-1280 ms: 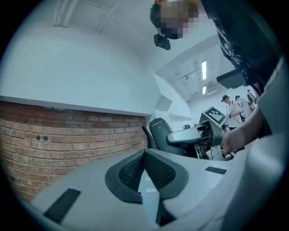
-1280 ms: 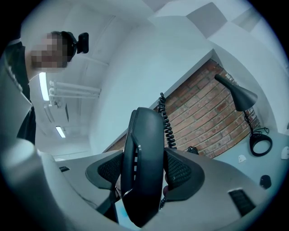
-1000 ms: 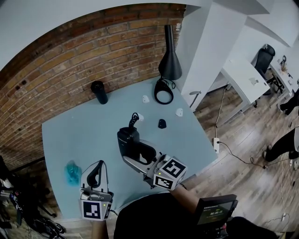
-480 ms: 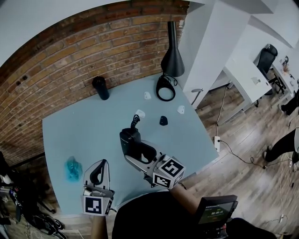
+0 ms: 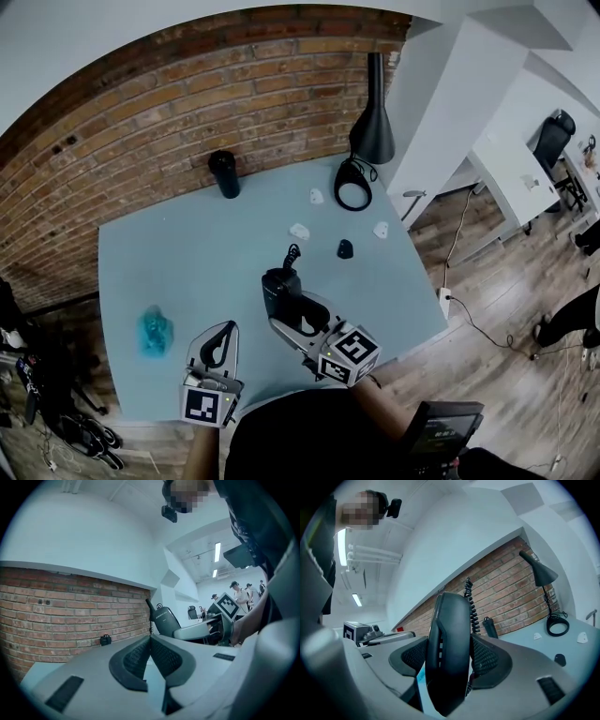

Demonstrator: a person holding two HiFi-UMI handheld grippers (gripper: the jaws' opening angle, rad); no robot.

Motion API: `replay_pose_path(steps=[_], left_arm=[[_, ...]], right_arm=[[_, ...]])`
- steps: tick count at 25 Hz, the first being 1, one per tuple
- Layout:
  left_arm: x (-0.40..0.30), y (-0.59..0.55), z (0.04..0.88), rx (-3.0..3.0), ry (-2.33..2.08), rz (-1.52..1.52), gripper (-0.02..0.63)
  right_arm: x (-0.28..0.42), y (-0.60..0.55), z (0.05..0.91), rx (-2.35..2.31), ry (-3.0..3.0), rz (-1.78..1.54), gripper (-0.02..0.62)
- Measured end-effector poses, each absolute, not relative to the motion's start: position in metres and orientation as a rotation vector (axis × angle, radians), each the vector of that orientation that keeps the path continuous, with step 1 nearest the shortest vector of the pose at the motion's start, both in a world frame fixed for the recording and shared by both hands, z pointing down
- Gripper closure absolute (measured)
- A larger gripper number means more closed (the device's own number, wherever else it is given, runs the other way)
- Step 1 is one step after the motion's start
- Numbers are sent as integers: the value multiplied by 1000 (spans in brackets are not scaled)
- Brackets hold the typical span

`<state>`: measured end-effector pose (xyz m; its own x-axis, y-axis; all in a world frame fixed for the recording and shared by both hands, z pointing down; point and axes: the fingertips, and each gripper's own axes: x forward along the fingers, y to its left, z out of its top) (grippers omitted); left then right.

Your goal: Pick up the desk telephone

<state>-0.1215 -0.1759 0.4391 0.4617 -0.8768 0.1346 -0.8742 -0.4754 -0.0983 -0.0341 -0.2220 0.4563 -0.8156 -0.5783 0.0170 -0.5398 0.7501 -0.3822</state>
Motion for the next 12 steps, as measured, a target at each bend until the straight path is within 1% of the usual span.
replay_pose_path(steps=[5,12], left_arm=[[-120,-173,456,-2712,1616,-271,588],[-117,-169,477,-2752,1629,-312,588]], right_arm=[[-38,-220,470,-935,2903,-531,295],[-42,-217,482,-911,2927,-573,295]])
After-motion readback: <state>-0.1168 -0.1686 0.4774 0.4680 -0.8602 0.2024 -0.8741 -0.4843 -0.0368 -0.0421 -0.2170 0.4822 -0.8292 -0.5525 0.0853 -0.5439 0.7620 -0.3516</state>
